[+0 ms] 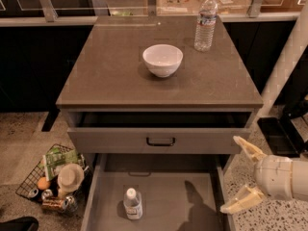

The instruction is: Pick blue plastic bottle from middle drawer and place on counter

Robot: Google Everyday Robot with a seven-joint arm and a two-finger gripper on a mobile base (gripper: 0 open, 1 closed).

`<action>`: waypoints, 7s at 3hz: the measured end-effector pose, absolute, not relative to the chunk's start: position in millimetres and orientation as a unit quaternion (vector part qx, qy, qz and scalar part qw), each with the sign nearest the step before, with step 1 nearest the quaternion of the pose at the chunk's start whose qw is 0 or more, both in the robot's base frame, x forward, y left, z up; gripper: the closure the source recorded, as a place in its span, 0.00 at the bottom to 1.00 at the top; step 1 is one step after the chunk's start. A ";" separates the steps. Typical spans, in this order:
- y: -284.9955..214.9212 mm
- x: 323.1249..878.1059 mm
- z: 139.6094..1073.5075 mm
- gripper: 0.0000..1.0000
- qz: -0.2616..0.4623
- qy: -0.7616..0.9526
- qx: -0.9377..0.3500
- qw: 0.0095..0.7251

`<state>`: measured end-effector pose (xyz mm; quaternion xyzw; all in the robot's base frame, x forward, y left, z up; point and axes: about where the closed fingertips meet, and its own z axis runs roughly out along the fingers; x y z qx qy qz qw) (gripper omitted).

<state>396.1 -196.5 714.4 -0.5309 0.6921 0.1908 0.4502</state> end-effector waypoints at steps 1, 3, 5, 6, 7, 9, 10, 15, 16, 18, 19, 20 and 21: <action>-192.0 404.1 653.4 0.00 0.217 0.703 -0.506 0.450; -141.0 423.7 575.1 0.00 0.286 0.669 -0.520 0.448; -77.7 429.0 527.2 0.00 0.351 0.624 -0.534 0.449; -53.0 427.8 510.2 0.00 0.360 0.611 -0.538 0.455; -24.2 434.1 497.5 0.00 0.367 0.593 -0.539 0.473; 13.4 441.8 471.1 0.00 0.398 0.568 -0.538 0.480; 22.6 441.4 462.0 0.00 0.415 0.562 -0.534 0.476; 66.1 426.0 464.4 0.17 0.465 0.520 -0.530 0.482; 67.7 425.3 464.7 0.40 0.466 0.519 -0.530 0.482; 70.9 423.9 465.3 0.88 0.469 0.516 -0.531 0.481; 72.3 423.3 465.6 1.00 0.470 0.515 -0.531 0.481; 72.4 423.2 465.6 1.00 0.470 0.515 -0.531 0.481; 73.9 423.2 488.1 1.00 0.471 0.510 -0.539 0.477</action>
Offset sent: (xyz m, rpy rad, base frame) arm 0.0329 0.0491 -0.1681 0.1335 0.1068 0.0670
